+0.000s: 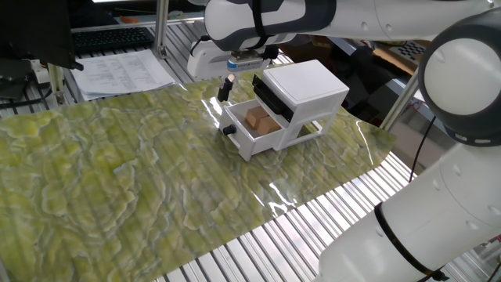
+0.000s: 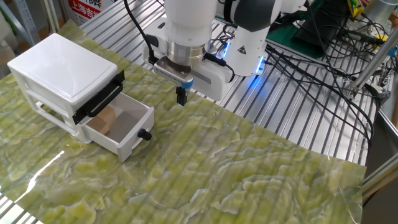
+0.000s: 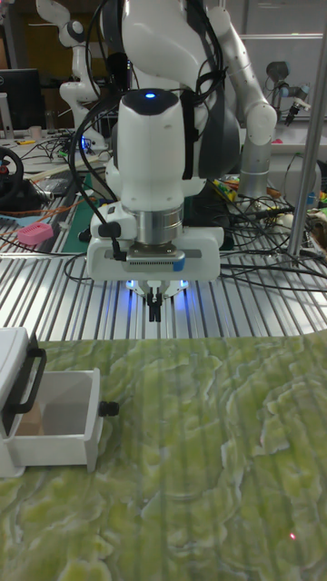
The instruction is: Grasp the handle and close the drawer
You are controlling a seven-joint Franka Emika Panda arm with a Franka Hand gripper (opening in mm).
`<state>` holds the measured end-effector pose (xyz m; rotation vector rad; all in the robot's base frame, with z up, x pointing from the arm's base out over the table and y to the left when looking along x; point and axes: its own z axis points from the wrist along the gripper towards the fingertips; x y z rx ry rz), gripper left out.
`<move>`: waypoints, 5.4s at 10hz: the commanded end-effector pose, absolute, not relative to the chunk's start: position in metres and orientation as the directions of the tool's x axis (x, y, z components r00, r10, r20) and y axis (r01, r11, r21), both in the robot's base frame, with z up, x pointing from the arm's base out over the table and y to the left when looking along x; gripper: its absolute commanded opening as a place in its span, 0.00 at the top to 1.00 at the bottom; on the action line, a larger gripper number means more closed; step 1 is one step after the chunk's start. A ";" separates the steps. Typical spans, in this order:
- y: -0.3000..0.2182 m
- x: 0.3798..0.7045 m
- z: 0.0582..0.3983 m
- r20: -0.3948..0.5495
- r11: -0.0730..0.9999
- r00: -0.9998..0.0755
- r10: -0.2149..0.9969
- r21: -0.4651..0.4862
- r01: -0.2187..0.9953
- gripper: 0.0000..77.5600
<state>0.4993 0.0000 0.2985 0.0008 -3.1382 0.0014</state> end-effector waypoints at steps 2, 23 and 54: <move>0.001 0.499 0.299 -0.056 0.988 -0.988 0.144 0.070 0.140 1.00; 0.008 0.496 0.293 -0.044 0.987 -0.988 0.147 0.073 0.144 1.00; -0.027 0.502 0.254 -0.067 0.998 -0.996 0.061 -0.027 0.063 1.00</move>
